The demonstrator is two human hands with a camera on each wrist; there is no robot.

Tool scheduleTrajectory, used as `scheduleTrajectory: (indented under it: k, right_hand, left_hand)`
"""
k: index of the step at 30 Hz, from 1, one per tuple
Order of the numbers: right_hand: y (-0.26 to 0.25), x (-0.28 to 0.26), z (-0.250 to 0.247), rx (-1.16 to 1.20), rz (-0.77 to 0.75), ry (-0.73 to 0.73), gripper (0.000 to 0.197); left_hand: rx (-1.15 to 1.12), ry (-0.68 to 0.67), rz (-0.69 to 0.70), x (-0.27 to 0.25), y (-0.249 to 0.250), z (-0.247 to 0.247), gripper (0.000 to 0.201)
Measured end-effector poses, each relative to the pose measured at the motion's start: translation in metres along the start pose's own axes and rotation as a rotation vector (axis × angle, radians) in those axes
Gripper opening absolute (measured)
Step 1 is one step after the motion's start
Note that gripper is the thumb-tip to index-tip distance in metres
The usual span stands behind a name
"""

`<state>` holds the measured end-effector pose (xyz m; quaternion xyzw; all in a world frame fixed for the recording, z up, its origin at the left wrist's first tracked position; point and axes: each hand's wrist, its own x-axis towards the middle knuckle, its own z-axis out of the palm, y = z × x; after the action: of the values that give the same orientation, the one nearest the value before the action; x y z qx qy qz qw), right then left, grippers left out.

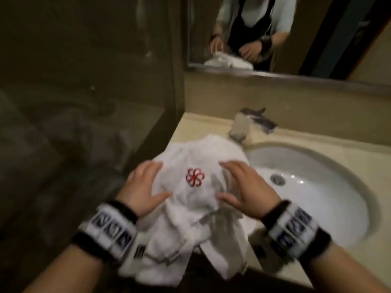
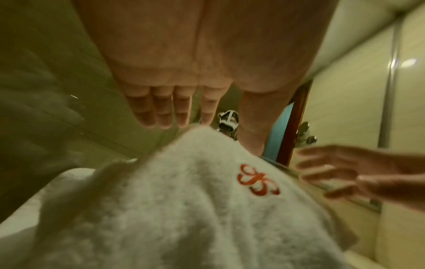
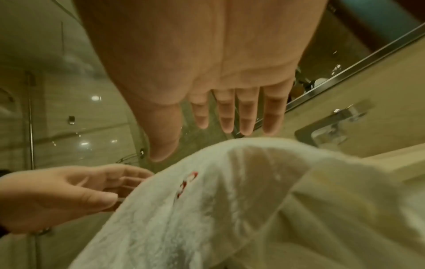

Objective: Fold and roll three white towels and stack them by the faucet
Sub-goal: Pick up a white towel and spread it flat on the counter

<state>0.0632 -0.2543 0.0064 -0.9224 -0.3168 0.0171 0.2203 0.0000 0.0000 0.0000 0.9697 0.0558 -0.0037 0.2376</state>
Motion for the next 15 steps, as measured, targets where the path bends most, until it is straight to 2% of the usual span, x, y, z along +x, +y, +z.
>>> scheduleTrajectory:
  k: [3,6,8,9,11,13,14,15]
  right_hand:
    - [-0.01,0.046,0.021,-0.14,0.077,-0.054,0.088]
    - [-0.014,0.067,0.032,-0.23,0.165,-0.002,0.069]
    - [-0.007,0.068,0.028,-0.218,0.156,0.061,0.056]
    - [-0.004,0.067,0.023,-0.203,0.128,0.088,0.059]
    - [-0.007,0.062,0.016,-0.14,0.059,0.073,0.088]
    - [-0.019,0.063,0.014,-0.081,0.014,0.042,0.11]
    - [-0.026,0.069,0.013,-0.019,0.016,0.061,0.111]
    - [-0.032,0.076,0.011,0.065,0.035,0.098,0.103]
  left_hand:
    - [0.05,-0.057,-0.103,0.029,-0.007,0.008,0.081]
    - [0.107,-0.078,-0.084,0.04,-0.005,0.014,0.054]
    - [0.049,-0.05,-0.024,0.042,-0.004,0.01,0.035]
    - [-0.019,-0.02,0.02,0.043,-0.001,0.004,0.029]
    - [-0.202,0.04,0.147,0.047,0.007,-0.011,0.022]
    - [-0.325,0.085,0.301,0.049,0.025,-0.03,0.026]
    - [-0.353,0.097,0.371,0.051,0.034,-0.038,0.029]
    - [-0.359,0.11,0.425,0.053,0.043,-0.044,0.028]
